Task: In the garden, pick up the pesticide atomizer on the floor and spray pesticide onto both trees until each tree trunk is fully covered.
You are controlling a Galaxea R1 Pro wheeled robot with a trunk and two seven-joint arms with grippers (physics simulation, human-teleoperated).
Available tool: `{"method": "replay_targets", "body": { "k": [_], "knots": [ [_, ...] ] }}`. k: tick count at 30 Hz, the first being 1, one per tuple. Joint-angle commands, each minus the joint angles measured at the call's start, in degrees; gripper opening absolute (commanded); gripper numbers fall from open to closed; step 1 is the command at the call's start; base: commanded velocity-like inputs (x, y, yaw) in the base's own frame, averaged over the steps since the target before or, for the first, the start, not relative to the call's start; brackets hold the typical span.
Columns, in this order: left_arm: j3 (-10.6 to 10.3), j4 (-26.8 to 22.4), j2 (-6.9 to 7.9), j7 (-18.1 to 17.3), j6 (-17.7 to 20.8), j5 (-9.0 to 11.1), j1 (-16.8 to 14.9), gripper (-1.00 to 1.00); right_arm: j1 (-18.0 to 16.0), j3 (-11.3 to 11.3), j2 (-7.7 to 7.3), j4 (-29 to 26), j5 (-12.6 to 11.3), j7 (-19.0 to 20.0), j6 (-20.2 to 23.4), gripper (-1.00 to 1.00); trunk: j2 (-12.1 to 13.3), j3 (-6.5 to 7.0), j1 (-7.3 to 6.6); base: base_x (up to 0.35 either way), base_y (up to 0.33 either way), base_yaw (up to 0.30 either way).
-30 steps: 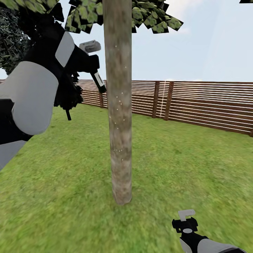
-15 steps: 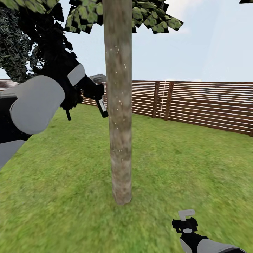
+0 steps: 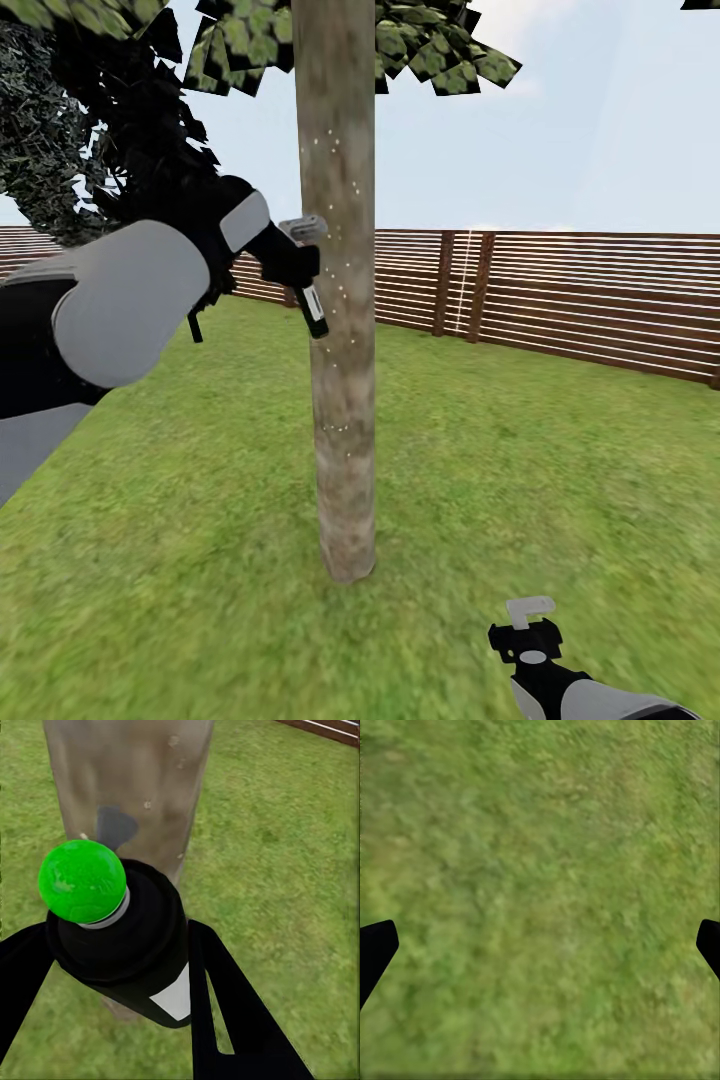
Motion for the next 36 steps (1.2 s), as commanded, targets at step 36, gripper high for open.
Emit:
{"method": "replay_targets", "body": {
  "k": [36],
  "knots": [
    [-0.3, 0.2, 0.33, 0.2, -16.7, -0.1, 24.9, -1.00, -0.1, 0.4, 0.13, 0.2, -0.4, 0.0, -0.4, 1.00, -0.1, -0.14, 0.04, 0.000, 0.000, 0.000]
  ]
}}
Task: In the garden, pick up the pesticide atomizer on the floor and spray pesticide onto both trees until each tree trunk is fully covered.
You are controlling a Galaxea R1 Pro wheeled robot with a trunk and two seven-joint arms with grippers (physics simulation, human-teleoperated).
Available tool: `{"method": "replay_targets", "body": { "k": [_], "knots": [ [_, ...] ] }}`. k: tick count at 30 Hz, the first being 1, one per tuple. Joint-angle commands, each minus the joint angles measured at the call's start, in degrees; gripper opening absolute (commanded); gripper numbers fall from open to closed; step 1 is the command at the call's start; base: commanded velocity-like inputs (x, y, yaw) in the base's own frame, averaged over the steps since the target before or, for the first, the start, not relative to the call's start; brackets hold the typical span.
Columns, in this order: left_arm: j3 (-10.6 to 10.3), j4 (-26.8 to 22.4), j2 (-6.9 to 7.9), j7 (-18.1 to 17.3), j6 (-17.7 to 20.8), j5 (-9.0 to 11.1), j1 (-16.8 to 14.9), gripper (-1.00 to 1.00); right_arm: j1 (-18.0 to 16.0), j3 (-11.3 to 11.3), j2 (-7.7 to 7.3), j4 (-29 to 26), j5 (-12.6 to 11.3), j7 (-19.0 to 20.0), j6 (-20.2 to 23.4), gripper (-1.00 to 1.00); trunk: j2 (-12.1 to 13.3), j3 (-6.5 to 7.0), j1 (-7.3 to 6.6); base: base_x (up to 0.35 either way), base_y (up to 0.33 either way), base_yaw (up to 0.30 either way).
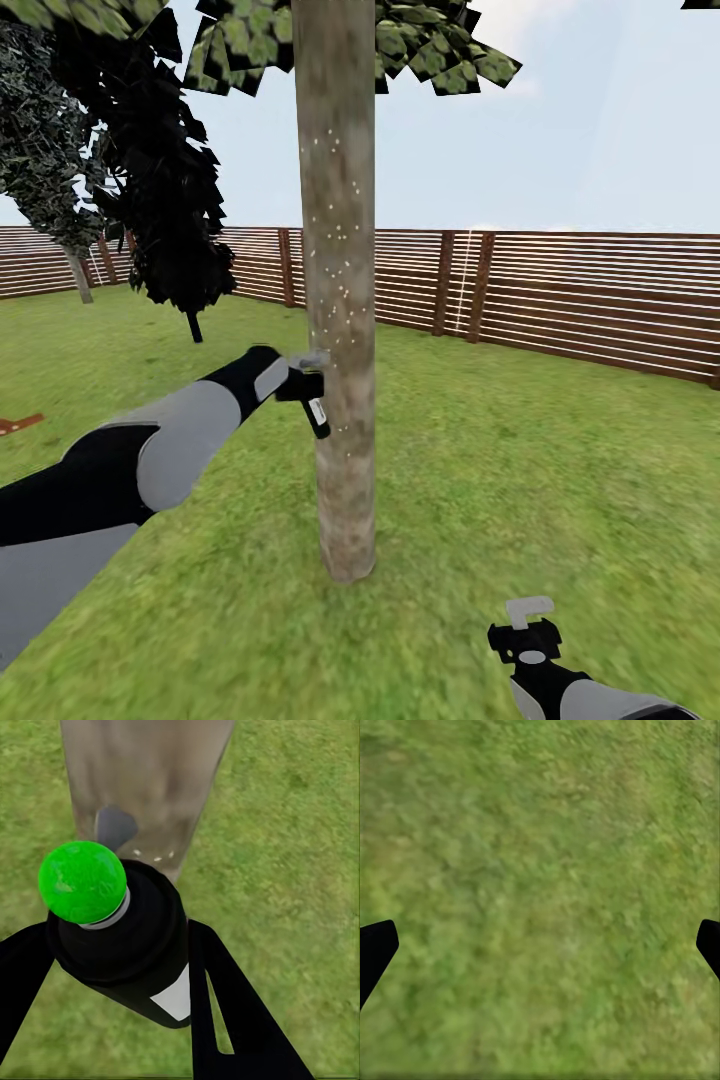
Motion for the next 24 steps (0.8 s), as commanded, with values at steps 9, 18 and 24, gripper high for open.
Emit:
{"method": "replay_targets", "body": {
  "k": [9, 18, 24],
  "knots": [
    [0.2, -0.1, 0.22, 0.2, -6.8, 0.2, 7.5, -1.00, -0.1, 0.4, 0.03, 0.2, -0.4, -0.1, -0.4, 1.00, -0.1, -0.13, 0.04, 0.000, 0.000, 0.000],
    [0.0, 0.0, 0.56, 0.1, -14.6, -3.2, 15.9, -1.00, 0.0, 0.5, 0.09, 0.3, -0.3, -0.1, -0.4, 1.00, -0.1, -0.13, 0.04, 0.000, 0.000, 0.000],
    [0.0, 0.0, 0.53, 0.1, -22.8, -3.5, 21.0, -1.00, 1.0, 0.4, 0.08, 0.3, -0.2, -0.1, -0.2, 1.00, -0.1, -0.13, 0.04, 0.000, 0.000, 0.000]
  ]
}}
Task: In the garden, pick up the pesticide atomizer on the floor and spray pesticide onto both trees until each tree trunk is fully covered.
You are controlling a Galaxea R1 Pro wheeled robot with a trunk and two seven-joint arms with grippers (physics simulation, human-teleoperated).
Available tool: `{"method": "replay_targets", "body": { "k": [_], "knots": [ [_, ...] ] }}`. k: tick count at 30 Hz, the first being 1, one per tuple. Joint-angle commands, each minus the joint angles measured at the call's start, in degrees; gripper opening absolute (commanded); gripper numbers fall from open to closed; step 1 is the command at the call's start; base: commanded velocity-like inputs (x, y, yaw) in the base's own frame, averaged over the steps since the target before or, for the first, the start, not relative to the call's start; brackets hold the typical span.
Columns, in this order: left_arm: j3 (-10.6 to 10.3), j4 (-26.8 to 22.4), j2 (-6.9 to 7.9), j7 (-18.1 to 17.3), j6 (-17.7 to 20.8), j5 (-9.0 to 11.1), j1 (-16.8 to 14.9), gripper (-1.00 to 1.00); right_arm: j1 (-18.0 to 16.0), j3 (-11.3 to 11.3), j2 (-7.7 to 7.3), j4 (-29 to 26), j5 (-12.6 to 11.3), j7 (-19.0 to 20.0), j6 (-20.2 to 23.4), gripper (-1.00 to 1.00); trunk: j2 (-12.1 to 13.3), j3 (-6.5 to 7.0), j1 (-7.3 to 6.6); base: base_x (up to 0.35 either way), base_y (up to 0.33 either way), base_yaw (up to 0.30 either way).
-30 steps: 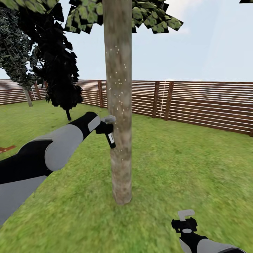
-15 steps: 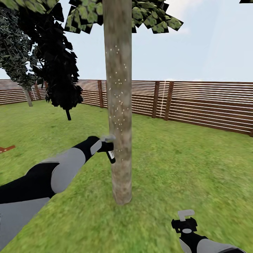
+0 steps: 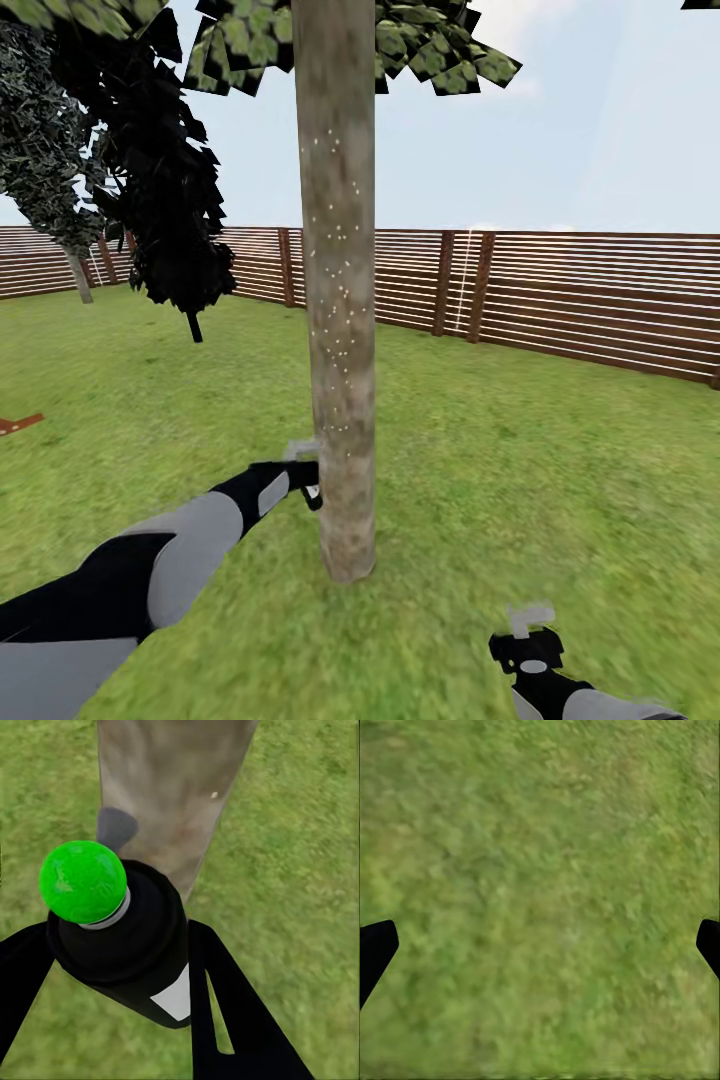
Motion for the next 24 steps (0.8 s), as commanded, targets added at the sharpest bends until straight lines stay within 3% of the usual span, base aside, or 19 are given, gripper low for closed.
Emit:
{"method": "replay_targets", "body": {
  "k": [1, 4, 9, 17, 24],
  "knots": [
    [0.5, -0.1, -0.04, -0.1, -1.2, -0.1, 1.2, -1.00, 1.1, 0.4, 0.01, 0.2, -0.3, -0.1, -0.4, 1.00, -0.1, -0.12, 0.04, 0.000, 0.000, 0.000],
    [0.5, -0.1, -0.16, -0.1, -4.4, 0.0, 5.0, -1.00, 4.7, 0.4, 0.00, 0.2, -0.2, -0.1, -0.5, 1.00, -0.1, -0.12, 0.04, 0.000, 0.000, 0.000],
    [0.5, -0.1, -0.08, -0.1, -10.0, 0.0, 10.0, -1.00, 7.0, 0.4, 0.02, 0.2, -0.3, -0.1, -0.4, 1.00, -0.1, -0.12, 0.04, 0.011, 0.056, 0.000],
    [0.5, -0.2, -0.01, -0.1, -10.6, 0.0, 10.8, -1.00, 8.9, 0.5, 0.06, 0.2, -0.1, 0.0, -0.6, 1.00, -0.1, -0.12, 0.04, 0.099, 0.303, -0.016],
    [0.5, -0.2, -0.01, -0.1, -10.2, 0.0, 10.8, -1.00, 9.0, 0.5, 0.06, 0.2, -0.1, 0.0, -0.6, 1.00, -0.1, -0.12, 0.04, 0.080, 0.334, -0.225]
  ]
}}
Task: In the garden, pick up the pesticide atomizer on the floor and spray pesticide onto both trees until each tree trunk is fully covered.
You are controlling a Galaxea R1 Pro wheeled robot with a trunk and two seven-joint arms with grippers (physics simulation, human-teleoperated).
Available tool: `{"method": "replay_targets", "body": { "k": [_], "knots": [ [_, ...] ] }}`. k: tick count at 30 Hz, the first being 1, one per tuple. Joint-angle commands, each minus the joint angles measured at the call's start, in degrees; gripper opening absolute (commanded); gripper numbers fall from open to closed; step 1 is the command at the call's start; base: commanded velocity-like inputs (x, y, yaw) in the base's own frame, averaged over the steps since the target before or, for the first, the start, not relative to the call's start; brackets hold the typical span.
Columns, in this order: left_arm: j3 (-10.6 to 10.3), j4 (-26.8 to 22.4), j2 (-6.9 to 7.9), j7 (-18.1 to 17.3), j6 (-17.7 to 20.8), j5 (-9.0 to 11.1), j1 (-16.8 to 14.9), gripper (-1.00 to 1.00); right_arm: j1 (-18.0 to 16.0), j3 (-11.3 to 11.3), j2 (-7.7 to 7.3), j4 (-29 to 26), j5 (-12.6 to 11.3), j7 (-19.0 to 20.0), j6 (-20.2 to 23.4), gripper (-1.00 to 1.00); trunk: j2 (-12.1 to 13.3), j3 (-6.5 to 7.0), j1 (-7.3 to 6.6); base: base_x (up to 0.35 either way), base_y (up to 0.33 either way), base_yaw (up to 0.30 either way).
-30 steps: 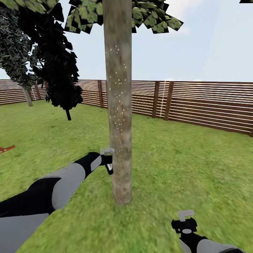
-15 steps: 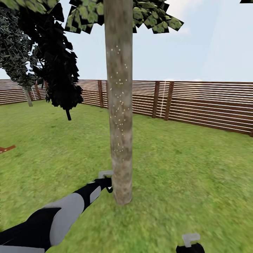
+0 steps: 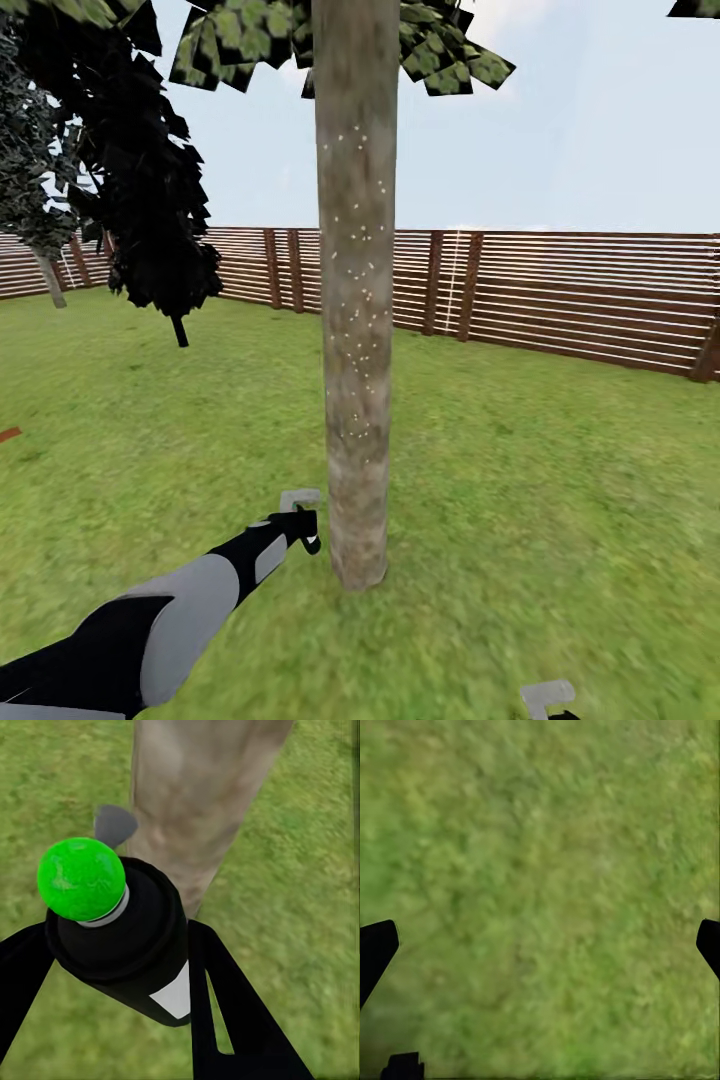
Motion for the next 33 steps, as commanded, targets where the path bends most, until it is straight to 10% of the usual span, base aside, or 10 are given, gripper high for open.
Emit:
{"method": "replay_targets", "body": {
  "k": [1, 33],
  "knots": [
    [0.4, 0.0, 0.01, -0.1, 0.1, -0.1, 0.0, -1.00, -0.1, 0.4, 0.04, 0.3, -0.3, -0.1, -0.4, 1.00, -0.1, -0.13, 0.04, 0.014, 0.347, -0.287],
    [0.4, 0.0, 0.01, -0.2, 0.3, -0.1, 0.0, -1.00, -0.1, 0.4, 0.04, 0.3, -0.3, -0.2, -0.4, 1.00, -0.1, -0.13, 0.04, 0.001, 0.350, -0.202]
  ]
}}
